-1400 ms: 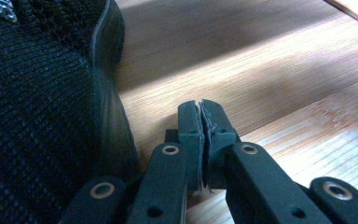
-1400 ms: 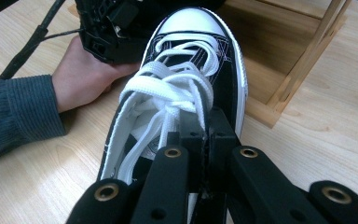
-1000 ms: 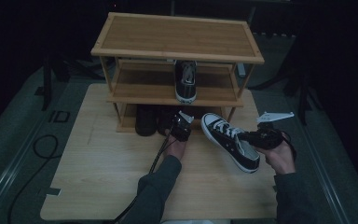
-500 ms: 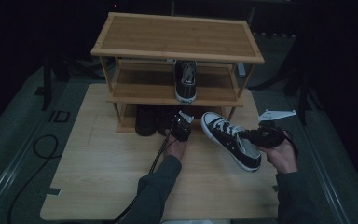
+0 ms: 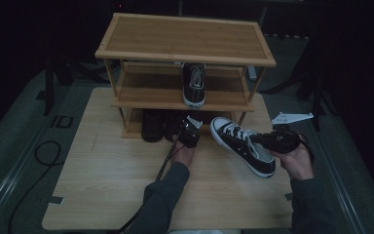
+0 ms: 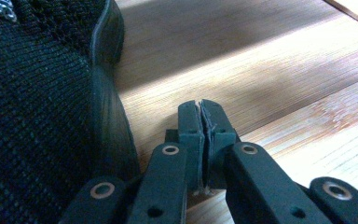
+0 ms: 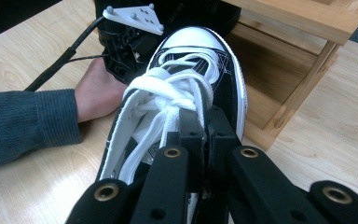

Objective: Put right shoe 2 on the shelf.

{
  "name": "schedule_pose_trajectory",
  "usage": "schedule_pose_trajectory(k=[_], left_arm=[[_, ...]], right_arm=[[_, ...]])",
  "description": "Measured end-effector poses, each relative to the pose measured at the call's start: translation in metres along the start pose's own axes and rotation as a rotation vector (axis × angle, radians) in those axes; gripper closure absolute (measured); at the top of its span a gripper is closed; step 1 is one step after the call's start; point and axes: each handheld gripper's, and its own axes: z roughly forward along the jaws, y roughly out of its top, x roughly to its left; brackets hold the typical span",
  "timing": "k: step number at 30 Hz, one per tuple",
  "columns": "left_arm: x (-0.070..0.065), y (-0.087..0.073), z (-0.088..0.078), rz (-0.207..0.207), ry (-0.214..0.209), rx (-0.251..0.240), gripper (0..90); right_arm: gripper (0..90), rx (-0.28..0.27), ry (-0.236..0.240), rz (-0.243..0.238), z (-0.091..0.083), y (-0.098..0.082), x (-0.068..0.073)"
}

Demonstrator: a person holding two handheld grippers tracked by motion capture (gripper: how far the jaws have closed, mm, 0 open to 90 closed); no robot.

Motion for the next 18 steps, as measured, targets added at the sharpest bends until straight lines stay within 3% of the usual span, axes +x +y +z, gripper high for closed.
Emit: schedule_pose_trajectory(k=[18], left_arm=[[0.000, 0.000, 0.000, 0.001, 0.001, 0.000, 87.7]], right_arm=[[88.1, -0.019, 0.017, -0.022, -0.008, 0.011, 0.005]])
